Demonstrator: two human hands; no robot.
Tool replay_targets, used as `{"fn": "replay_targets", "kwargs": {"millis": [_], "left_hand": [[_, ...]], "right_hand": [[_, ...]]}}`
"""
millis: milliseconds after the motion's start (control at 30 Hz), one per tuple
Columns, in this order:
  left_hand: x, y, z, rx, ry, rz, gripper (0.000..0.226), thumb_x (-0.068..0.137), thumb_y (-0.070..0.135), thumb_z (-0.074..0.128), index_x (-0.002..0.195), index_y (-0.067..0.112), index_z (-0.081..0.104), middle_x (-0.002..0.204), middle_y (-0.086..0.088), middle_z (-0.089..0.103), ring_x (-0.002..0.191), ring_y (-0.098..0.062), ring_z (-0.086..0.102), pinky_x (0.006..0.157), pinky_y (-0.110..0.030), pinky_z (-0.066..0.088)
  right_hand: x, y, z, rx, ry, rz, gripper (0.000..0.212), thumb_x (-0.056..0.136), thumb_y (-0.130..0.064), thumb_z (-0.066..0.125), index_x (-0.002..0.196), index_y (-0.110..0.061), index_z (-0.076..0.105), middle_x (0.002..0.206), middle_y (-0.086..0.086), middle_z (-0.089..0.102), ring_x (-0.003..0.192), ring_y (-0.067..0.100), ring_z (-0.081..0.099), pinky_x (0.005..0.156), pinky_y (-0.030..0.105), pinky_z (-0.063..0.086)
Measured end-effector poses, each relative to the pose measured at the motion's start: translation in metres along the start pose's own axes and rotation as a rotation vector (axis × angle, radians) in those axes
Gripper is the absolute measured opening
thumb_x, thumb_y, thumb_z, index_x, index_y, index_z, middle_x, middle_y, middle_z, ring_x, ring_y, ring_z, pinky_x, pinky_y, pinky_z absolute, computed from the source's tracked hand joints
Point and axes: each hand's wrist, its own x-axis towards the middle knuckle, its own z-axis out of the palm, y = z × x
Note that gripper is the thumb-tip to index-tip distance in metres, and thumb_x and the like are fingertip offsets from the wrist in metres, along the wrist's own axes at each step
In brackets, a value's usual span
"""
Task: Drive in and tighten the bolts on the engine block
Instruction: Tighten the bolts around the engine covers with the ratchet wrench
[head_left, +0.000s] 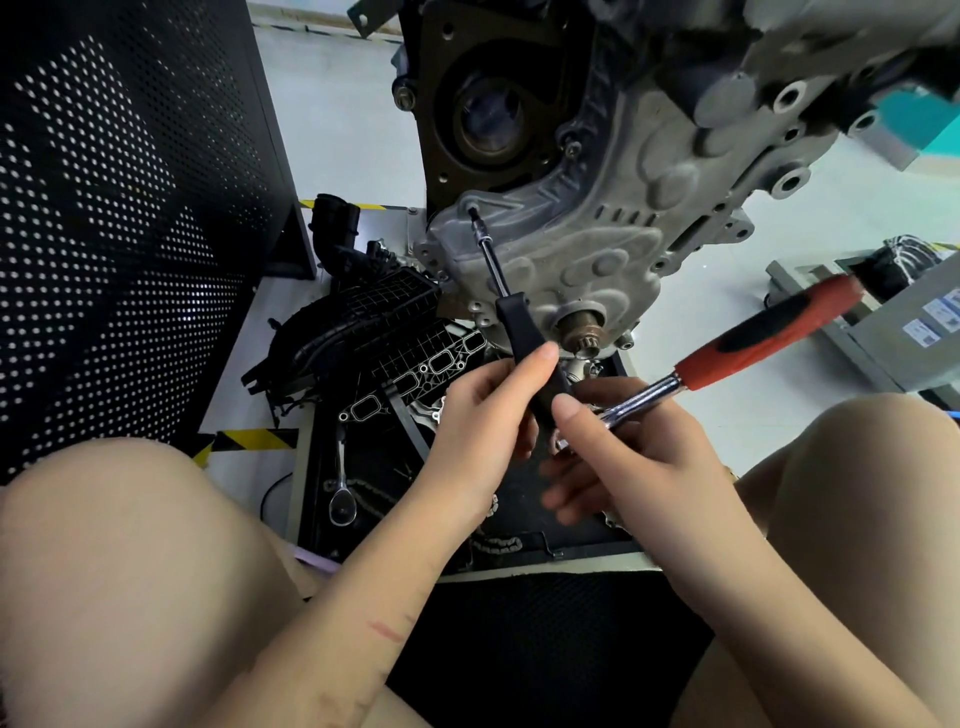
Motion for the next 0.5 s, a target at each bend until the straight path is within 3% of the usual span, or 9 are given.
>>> {"fn": "replay_targets", "kwargs": {"millis": [100,233,333,400,500], "left_hand": [[-0.0004,0.0019,-0.0006,-0.042,-0.047,-0.035,0.028,0.069,0.044,0.065,0.06,0.018,0.064,0.053,0.002,0.055,0.046,-0.011,0.048,0.044,-0.017,0.035],[0.0,0.0034,-0.0016,-0.096,-0.088,-0.09,0.033,0.071,0.047,0.057,0.058,0.02,0.069,0.063,-0.001,0.064,0.055,-0.012,0.054,0.05,-0.02,0.04],[-0.0004,0.0054,-0.0012,-0.139,-0.135,-0.097,0.034,0.067,0.05,0.062,0.064,0.018,0.071,0.064,-0.001,0.065,0.051,-0.012,0.053,0.046,-0.017,0.04],[-0.0012,0.0069,-0.0001,-0.138,-0.162,-0.084,0.036,0.06,0.055,0.064,0.06,0.02,0.071,0.061,0.002,0.065,0.05,-0.011,0.052,0.047,-0.017,0.04],[-0.0009,0.0077,0.0,-0.125,-0.146,-0.074,0.043,0.051,0.057,0.06,0.062,0.016,0.068,0.065,-0.002,0.064,0.062,-0.018,0.05,0.054,-0.02,0.04]], "right_hand": [[-0.0001,-0.0008,0.0012,0.156,-0.055,0.096,0.022,0.078,-0.026,0.059,0.088,-0.006,0.059,0.057,0.008,0.062,0.043,0.018,0.058,0.04,0.021,0.046],[0.001,-0.0017,0.0015,0.315,-0.07,0.18,0.045,0.067,-0.035,0.058,0.094,0.002,0.057,0.058,0.017,0.062,0.041,0.019,0.058,0.038,0.02,0.044],[0.0038,-0.0032,-0.0009,0.421,-0.085,0.251,0.043,0.066,-0.037,0.055,0.082,0.002,0.061,0.054,0.017,0.061,0.037,0.015,0.056,0.035,0.016,0.042],[0.0058,-0.0034,-0.0027,0.494,-0.094,0.308,0.038,0.07,-0.038,0.052,0.068,-0.002,0.064,0.052,0.016,0.061,0.034,0.013,0.054,0.032,0.013,0.04],[0.0083,-0.0015,-0.0051,0.568,-0.087,0.383,0.046,0.088,-0.037,0.044,0.066,-0.002,0.062,0.049,0.014,0.06,0.031,0.01,0.05,0.03,0.011,0.036]]}}
